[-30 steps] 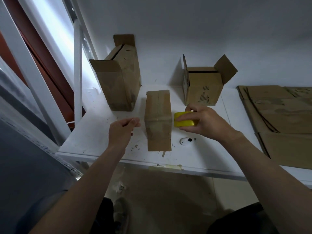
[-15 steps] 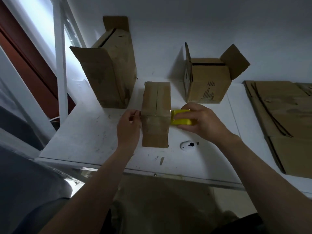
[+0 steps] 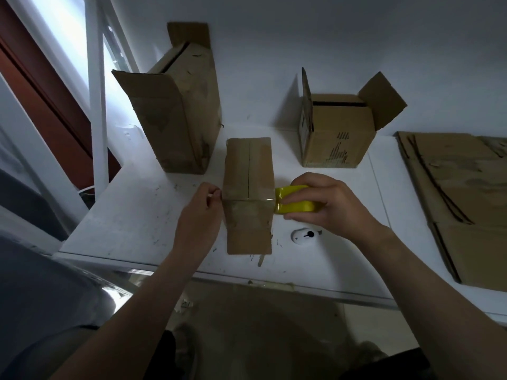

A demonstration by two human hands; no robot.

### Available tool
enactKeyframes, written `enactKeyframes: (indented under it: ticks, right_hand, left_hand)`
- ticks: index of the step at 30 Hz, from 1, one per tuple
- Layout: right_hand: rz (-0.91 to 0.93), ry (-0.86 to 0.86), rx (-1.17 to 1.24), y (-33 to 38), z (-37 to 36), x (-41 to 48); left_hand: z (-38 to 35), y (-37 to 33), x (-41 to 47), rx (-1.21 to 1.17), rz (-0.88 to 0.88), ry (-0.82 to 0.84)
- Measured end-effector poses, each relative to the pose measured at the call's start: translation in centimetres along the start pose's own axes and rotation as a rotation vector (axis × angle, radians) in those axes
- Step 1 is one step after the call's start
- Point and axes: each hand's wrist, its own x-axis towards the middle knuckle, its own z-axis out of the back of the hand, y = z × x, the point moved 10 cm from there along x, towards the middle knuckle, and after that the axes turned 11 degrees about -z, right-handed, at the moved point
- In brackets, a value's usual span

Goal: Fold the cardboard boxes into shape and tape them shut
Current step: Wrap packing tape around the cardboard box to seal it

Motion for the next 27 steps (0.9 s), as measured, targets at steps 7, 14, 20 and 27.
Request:
enactKeyframes:
  ticks: [7,14,20,27]
  right_hand:
    - [-0.016,0.024,0.037,0.3,-0.7,-0.4]
    - [-0.037,0.039,0.018,0.1,-1.1,-0.4]
    - [-0.043,0.046,0.008,0.3,-1.3,0.0]
    - [-0.069,-0.012,0.044,0.5,-0.7,0.4]
  left_hand:
    - [-1.8,1.7,-1.2,-0.135,0.117,0.165]
    - [0.8,0.4,-1.5,0.013,0.135,-0.049]
    - [-0.4,-11.1,-3.9,0.250,-0.646,-0.080]
    - [-6.4,-9.0,-4.0,0.630,-0.519,0.294]
